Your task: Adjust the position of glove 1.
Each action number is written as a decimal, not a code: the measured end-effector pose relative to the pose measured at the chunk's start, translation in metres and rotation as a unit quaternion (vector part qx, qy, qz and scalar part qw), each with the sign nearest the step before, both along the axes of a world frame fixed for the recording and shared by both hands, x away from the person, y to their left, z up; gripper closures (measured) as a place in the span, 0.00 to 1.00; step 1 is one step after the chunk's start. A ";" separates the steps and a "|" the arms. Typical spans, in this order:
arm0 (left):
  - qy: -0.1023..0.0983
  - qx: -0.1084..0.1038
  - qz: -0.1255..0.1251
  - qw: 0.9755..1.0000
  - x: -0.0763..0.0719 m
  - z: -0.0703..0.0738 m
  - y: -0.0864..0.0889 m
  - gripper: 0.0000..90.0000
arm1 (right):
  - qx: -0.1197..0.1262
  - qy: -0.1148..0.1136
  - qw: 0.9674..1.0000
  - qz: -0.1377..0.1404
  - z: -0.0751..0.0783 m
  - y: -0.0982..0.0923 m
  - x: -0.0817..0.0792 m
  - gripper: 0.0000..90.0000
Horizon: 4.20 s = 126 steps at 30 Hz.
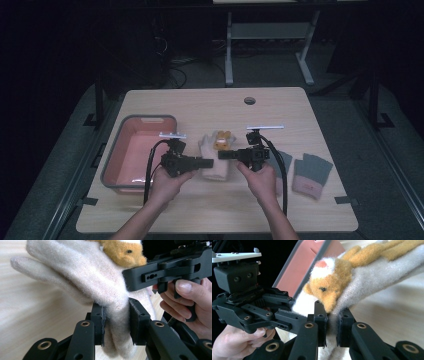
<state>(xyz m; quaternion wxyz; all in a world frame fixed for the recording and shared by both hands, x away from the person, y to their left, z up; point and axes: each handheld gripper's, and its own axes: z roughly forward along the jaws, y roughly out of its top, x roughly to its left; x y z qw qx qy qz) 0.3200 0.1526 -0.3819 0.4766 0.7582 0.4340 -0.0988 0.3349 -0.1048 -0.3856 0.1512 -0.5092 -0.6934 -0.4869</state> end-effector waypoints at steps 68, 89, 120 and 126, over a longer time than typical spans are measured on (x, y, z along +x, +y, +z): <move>-0.025 -0.014 0.069 0.997 0.010 0.058 0.152 0.77 | 0.007 -0.032 0.993 0.112 0.066 0.151 0.055 0.90; 0.008 0.002 0.093 0.996 0.012 0.037 0.174 0.77 | 0.004 -0.007 0.992 0.128 0.038 0.179 0.066 0.90; 0.051 0.037 0.115 0.991 0.014 0.003 0.183 0.78 | -0.028 0.044 0.989 0.140 -0.004 0.194 0.075 0.87; 0.058 0.046 0.121 0.990 0.016 -0.005 0.184 0.78 | -0.043 0.048 0.987 0.146 -0.007 0.189 0.074 0.86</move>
